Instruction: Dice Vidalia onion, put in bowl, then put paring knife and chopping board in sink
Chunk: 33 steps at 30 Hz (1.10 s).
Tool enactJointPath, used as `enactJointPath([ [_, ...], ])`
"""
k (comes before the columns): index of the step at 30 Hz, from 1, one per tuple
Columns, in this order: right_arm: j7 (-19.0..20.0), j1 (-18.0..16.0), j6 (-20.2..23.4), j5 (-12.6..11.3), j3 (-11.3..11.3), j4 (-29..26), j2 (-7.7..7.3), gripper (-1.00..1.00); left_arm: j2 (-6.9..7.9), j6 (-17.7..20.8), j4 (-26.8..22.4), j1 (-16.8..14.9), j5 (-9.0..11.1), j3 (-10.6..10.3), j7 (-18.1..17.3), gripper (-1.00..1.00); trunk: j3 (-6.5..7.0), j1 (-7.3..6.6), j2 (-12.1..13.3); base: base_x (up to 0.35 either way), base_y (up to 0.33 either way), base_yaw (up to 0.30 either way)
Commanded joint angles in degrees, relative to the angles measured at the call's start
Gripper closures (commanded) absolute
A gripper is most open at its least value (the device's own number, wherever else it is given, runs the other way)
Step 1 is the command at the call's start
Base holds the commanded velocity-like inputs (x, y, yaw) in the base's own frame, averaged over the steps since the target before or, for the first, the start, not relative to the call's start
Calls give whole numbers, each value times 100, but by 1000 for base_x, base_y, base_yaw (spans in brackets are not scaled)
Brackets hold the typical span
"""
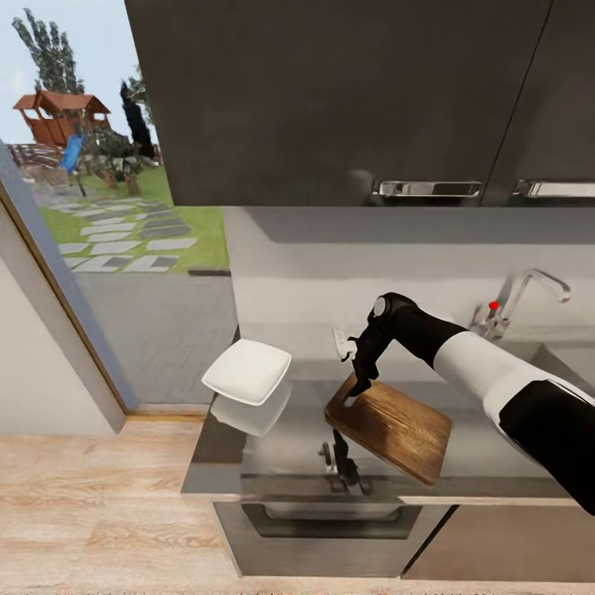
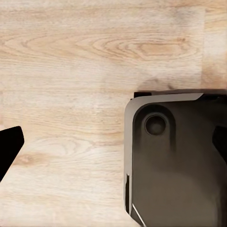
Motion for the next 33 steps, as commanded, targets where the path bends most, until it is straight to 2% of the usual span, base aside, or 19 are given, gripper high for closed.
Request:
enactJointPath([
  [1,15,-6,59,-5,20,-15,-4,-100,0,-13,-3,-1,9,2,0,-100,-21,3,-12,0,0,0],
  [18,13,-6,37,-5,20,187,-8,-100,-6,-13,-3,-1,9,2,-2,-100,-177,3,-12,34,20,0],
  [27,5,-5,-120,-5,20,243,-7,-100,-7,-13,-3,-1,9,2,-2,-100,-259,3,-12,6,2,0],
  [33,3,-6,-142,-5,20,248,-10,-100,-8,-13,-2,-1,9,-1,-2,-100,-314,3,-12,165,34,0],
])
